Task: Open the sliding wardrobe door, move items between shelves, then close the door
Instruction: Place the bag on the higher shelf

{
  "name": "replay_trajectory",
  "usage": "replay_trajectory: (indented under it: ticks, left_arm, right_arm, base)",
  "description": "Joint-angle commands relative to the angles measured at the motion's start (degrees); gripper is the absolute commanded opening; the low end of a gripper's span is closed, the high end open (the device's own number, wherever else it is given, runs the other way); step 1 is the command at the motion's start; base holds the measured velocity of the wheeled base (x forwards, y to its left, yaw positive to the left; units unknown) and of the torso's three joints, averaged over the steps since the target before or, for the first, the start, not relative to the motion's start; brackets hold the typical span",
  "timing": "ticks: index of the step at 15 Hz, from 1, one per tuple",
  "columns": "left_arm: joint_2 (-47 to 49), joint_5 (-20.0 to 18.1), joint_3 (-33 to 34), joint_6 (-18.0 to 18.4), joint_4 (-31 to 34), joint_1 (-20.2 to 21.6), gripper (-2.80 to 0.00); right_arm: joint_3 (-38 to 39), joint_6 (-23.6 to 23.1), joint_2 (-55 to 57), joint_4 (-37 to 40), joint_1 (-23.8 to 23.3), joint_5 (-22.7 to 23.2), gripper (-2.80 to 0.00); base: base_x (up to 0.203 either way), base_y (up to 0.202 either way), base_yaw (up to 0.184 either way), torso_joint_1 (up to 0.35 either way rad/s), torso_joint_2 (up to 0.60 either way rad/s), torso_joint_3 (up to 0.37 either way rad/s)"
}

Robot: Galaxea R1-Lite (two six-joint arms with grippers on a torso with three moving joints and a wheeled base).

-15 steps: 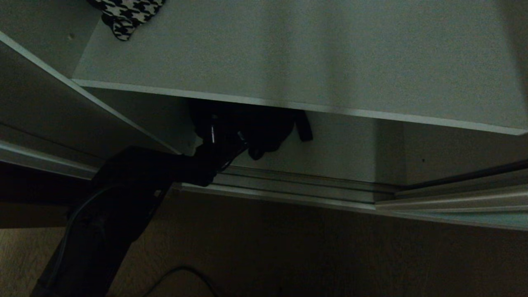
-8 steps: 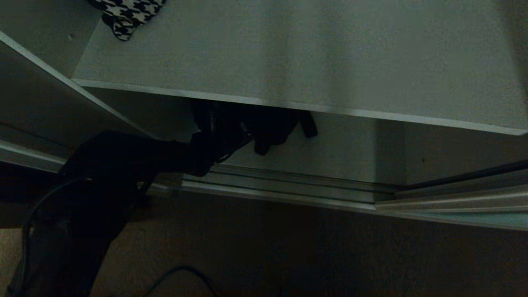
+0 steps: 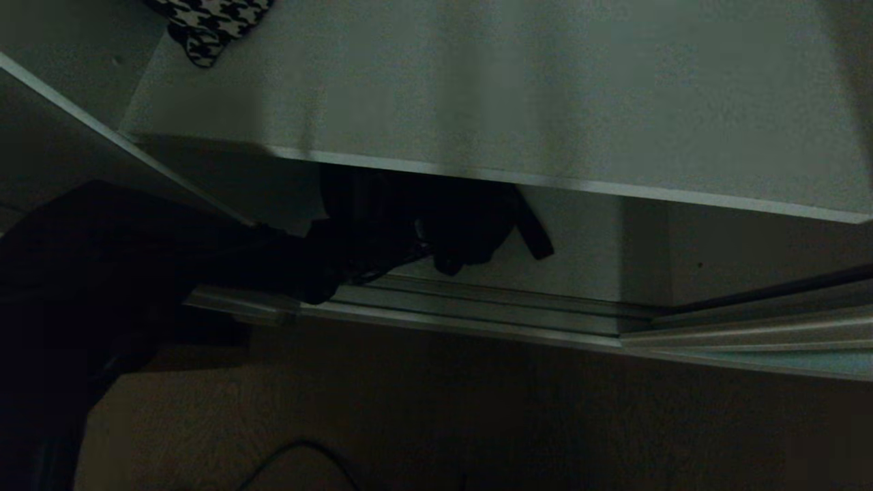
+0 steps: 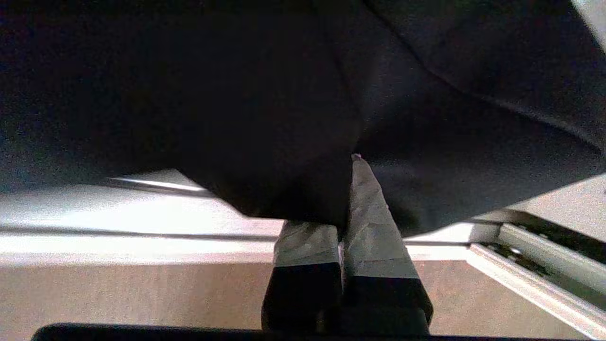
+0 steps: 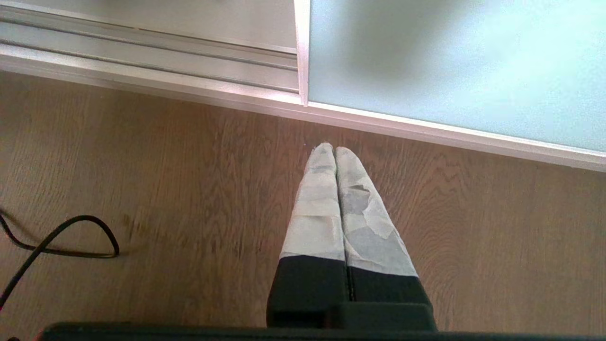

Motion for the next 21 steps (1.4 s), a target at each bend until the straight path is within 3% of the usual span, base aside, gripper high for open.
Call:
replay_trajectory:
  ticks: [1, 4, 16, 21]
  left_arm:
    - [-4.75, 3.36, 1.15, 0.95, 2.87, -0.98, -2.8]
    - [-8.39, 4.0, 4.33, 3.43, 7.63, -1.48, -2.8]
    - [-8.29, 4.26, 5.95, 3.03, 7.39, -1.94, -2.8]
    - [-8.38, 4.67, 5.93, 2.89, 7.16, -2.65, -2.8]
  right_arm:
    - [0.01, 0.0, -0.11, -0.06, 0.02, -0.02, -2.8]
    - [0.01, 0.0, -0.11, 0.01, 0.02, -0.02, -2.8]
    - [0.01, 0.0, -0.11, -0.05, 0.02, -0.02, -2.8]
    - [0.01, 0.0, -0.11, -0.06, 0.02, -0.02, -2.8]
  base:
    - [0.0, 0.0, 0.0, 0.0, 0.0, 0.0]
    - [0.0, 0.0, 0.0, 0.0, 0.0, 0.0]
    - [0.0, 0.0, 0.0, 0.0, 0.0, 0.0]
    - [-0.173, 0.0, 0.001, 0.002, 0.0, 0.002]
